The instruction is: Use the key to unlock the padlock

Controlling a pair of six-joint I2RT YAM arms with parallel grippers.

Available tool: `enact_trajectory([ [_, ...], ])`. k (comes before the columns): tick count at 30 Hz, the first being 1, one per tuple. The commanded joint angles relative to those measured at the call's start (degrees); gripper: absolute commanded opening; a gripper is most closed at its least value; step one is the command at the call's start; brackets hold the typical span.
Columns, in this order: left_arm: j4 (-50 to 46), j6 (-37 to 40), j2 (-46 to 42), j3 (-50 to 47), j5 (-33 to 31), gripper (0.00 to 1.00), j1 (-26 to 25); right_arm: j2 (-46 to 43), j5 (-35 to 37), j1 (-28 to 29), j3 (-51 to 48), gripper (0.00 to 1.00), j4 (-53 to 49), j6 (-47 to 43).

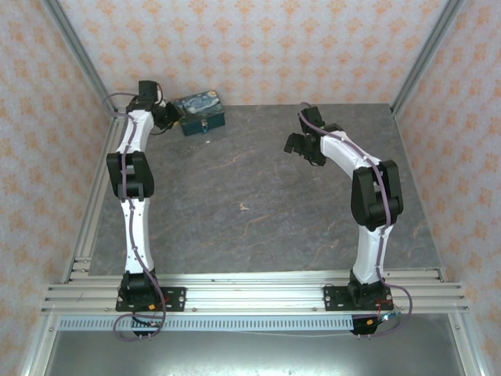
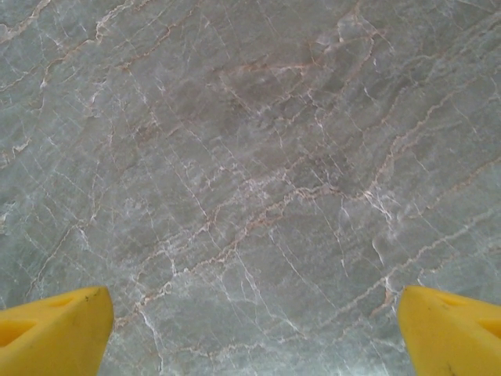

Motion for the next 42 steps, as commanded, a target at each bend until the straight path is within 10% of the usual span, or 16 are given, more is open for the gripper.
enact_trajectory([
  [1,-9.0,5.4,-3.0,-9.2,-0.5,0.25,-3.5,-4.4,-0.1,0.1,-1.2,0.93,0.8,1.3],
  [16,-3.0,11.6,-29.5,-52.7,-7.6,0.24,-7.3,-0.6,-4.1,4.0,4.1,0.91,0.2,2.3],
  [24,-3.3,8.6,-34.5,-52.5,-4.6,0.56,-5.6,13.4,-9.1,10.8,24.6,0.91,-4.8,1.5],
  [33,-3.4,6.9,-28.5,-45.7,-3.9,0.56,-5.0,36.1,-14.0,13.1,55.0,0.91,-8.8,3.9],
  [42,-8.0,10.4,-19.7,-32.3,-0.2,0.43,-8.3,37.7,-16.9,13.1,56.2,0.54,-9.2,1.0],
])
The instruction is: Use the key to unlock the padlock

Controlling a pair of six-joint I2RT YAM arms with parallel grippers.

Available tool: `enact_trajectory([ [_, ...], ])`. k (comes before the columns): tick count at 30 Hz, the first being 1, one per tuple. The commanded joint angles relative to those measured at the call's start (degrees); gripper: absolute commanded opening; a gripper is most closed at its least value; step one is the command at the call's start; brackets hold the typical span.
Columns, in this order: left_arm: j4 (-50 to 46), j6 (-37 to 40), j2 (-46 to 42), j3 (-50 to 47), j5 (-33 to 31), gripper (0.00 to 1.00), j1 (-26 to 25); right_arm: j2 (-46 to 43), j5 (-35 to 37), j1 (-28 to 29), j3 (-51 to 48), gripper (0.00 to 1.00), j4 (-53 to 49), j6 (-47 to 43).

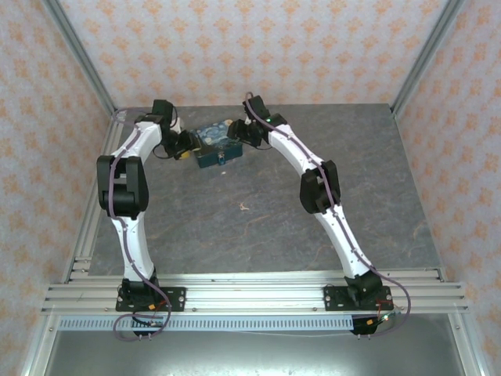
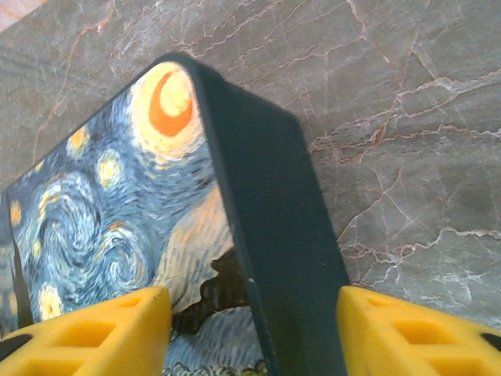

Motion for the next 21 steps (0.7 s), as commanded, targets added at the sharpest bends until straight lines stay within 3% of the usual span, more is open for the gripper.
enact_trajectory([
  [1,-5.2,2.2,5.4,5.3,0.0,0.43,-3.2,-3.2,1.2,0.0,-3.0,0.53,-5.1,-3.5],
  [6,-5.9,0.7,8.7,10.1,0.5,0.43,-8.5,-13.4,6.3,-0.5,-18.1,0.52,-3.9,-5.7],
  [13,-3.9,-3.3,9.1,11.0,-0.6,0.46,-16.4,-32.5,10.5,-5.6,-47.0,0.53,4.7,-2.6],
  [21,-5.4,-3.1,7.0,11.8,-5.8,0.54,-18.6,-37.9,10.6,-8.7,-52.1,0.64,0.8,-4.3],
])
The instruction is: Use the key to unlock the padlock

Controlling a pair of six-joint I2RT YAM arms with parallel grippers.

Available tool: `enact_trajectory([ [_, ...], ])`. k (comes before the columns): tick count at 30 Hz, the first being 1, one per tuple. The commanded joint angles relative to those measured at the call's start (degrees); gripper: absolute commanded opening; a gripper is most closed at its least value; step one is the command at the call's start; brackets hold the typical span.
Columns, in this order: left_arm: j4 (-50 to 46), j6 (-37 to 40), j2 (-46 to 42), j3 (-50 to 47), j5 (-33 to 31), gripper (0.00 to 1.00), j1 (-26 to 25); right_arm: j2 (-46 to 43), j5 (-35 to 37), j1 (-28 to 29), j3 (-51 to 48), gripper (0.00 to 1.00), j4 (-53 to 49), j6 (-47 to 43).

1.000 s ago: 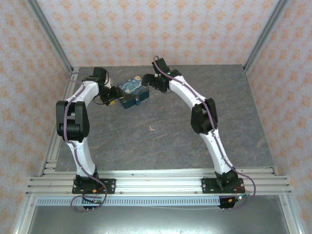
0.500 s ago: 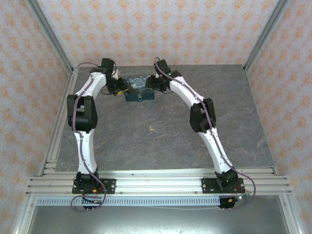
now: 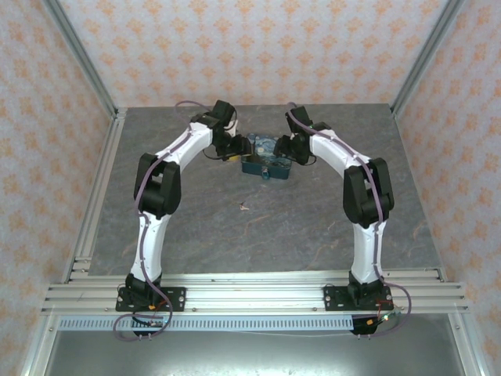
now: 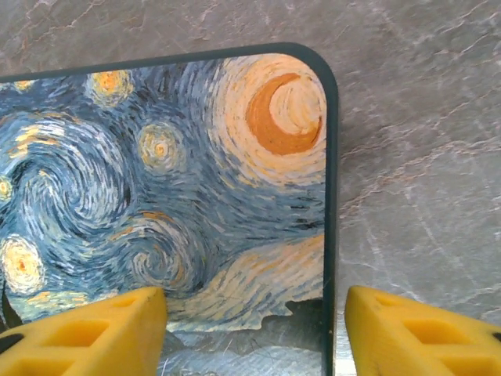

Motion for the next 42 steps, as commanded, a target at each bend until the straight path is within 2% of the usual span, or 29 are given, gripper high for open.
enact_trajectory([
  [1,-4.9,1.0,-0.8,1.0,-5.4,0.55,0.9,-2.9,1.5,0.4,0.3,0.67,-2.5,-1.0],
  [8,-10.0,4.8,-6.6,0.4,-11.6,0.63,0.9,-5.3,2.5,0.1,3.4,0.74,-8.4,-1.9],
  [14,-7.2,3.0,-14.8,-9.3,-14.2,0.65,0.9,-10.3,2.6,-0.1,0.6,0.77,-9.3,-2.4],
  [19,-3.2,-5.9,-23.6,-23.0,-15.5,0.58,0.4,-15.6,-0.2,-0.1,-5.4,0.77,-8.3,-0.5],
  [22,1.4,-15.9,-29.1,-33.6,-16.4,0.52,-1.1,-20.7,-1.3,-0.1,-13.2,0.77,-5.5,2.1],
  [25,3.6,-22.5,-32.1,-39.9,-18.6,0.49,-4.4,-26.0,-2.3,0.3,-21.8,0.77,-2.8,4.6],
  [29,6.8,-27.2,-31.5,-43.0,-19.5,0.45,-9.1,-31.2,-2.3,2.1,-31.0,0.77,-0.4,6.6],
  [33,8.1,-29.8,-27.8,-41.8,-20.1,0.40,-12.5,-34.0,-2.2,3.7,-36.9,0.77,1.3,8.4],
  [42,8.4,-32.2,-22.7,-39.6,-20.2,0.33,-15.1,-35.7,-0.5,4.4,-38.7,0.77,1.3,8.3],
])
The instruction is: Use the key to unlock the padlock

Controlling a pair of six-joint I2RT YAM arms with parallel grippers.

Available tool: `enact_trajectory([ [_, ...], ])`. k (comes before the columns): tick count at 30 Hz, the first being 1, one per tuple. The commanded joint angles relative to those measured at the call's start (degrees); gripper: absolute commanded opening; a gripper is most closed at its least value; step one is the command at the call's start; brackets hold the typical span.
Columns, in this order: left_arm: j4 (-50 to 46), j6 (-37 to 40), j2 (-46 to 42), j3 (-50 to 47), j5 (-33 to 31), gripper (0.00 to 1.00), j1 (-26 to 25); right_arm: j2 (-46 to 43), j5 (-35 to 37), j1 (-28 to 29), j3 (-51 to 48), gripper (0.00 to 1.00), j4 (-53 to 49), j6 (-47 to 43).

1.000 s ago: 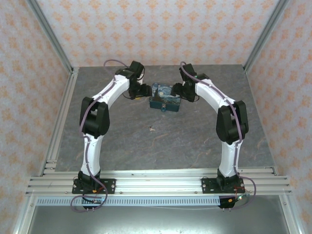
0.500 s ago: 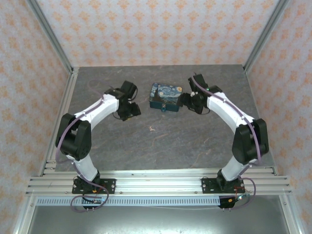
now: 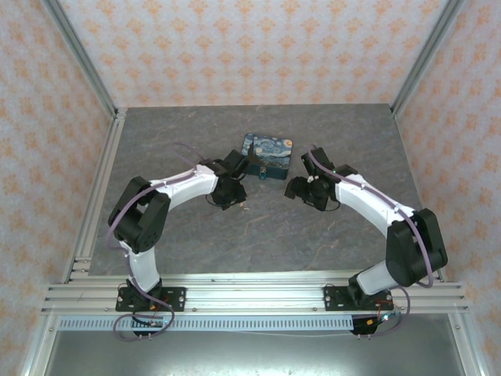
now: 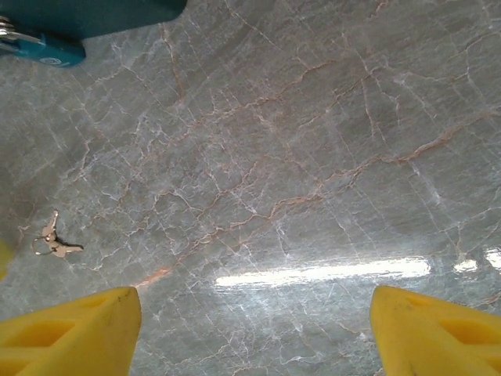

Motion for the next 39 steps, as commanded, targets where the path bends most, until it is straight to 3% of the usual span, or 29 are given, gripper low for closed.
enact_trajectory([
  [1,0.5,-2.2,1.3,1.7,-2.4,0.32,-1.0,-1.8,1.8,0.4,-0.4,0.77,0.9,0.6],
  [24,0.8,-2.5,5.2,2.4,-1.7,0.28,-2.4,-1.4,2.0,1.0,-0.6,0.77,0.3,1.1],
  [28,1.0,-2.6,6.3,2.9,-1.7,0.22,-2.8,-1.9,2.1,1.0,-1.2,0.77,0.4,1.0],
  [35,0.1,-0.9,6.7,3.3,-2.8,0.01,-2.9,-1.6,2.0,1.0,-1.7,0.77,0.8,0.6],
  [39,1.2,1.7,6.0,2.2,-3.3,0.00,-2.9,-1.5,1.7,1.0,-1.9,0.77,1.5,0.9],
])
